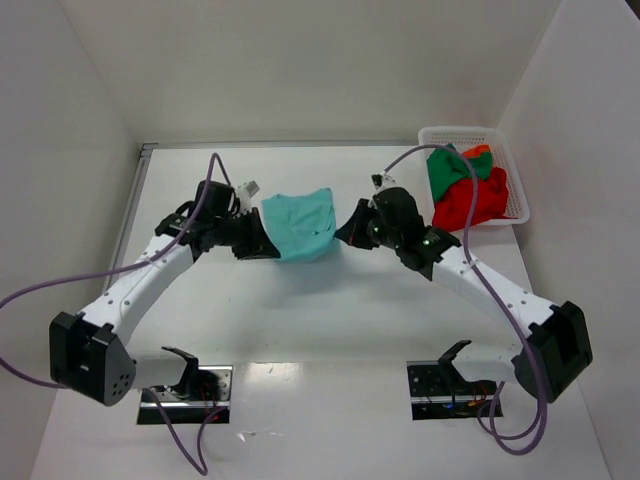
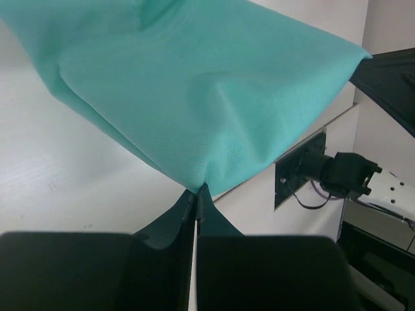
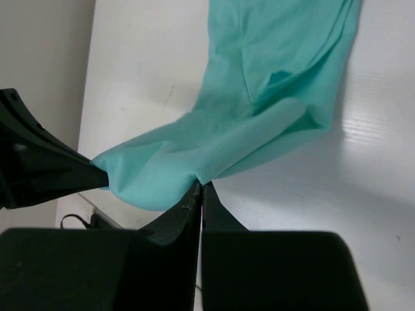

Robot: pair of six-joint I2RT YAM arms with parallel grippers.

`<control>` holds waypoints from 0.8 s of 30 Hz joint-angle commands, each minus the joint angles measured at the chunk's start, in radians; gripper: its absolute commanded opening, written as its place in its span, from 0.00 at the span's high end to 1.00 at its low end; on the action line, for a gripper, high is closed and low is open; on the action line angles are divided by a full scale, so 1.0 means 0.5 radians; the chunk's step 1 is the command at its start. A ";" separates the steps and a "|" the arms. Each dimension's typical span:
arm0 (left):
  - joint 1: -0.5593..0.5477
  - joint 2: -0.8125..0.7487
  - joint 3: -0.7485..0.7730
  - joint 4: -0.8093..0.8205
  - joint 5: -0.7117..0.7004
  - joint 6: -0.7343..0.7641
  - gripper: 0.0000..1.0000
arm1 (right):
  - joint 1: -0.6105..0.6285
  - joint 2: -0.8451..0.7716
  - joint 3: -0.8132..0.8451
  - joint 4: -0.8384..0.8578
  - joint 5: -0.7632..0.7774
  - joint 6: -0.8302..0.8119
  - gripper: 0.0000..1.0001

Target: Fold and stack the t-shirts

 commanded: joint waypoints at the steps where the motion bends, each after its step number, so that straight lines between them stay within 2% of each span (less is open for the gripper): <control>1: -0.005 -0.197 -0.030 -0.076 -0.032 -0.065 1.00 | 0.027 -0.199 -0.039 0.001 0.065 0.099 1.00; 5: -0.005 -0.345 0.016 -0.153 -0.124 -0.105 1.00 | 0.067 -0.325 0.019 -0.058 0.065 0.118 1.00; 9: 0.022 -0.284 0.044 -0.098 -0.127 -0.126 1.00 | 0.067 -0.209 0.206 -0.125 0.126 0.045 1.00; 15: 0.071 0.060 0.026 0.028 -0.069 -0.101 1.00 | 0.018 0.183 0.350 -0.049 0.123 -0.029 1.00; 18: 0.163 0.268 0.096 0.089 -0.014 -0.083 1.00 | -0.037 0.386 0.436 0.046 0.068 -0.029 1.00; 24: 0.289 0.719 0.421 0.117 0.051 0.009 1.00 | -0.190 0.788 0.718 0.120 0.003 -0.124 1.00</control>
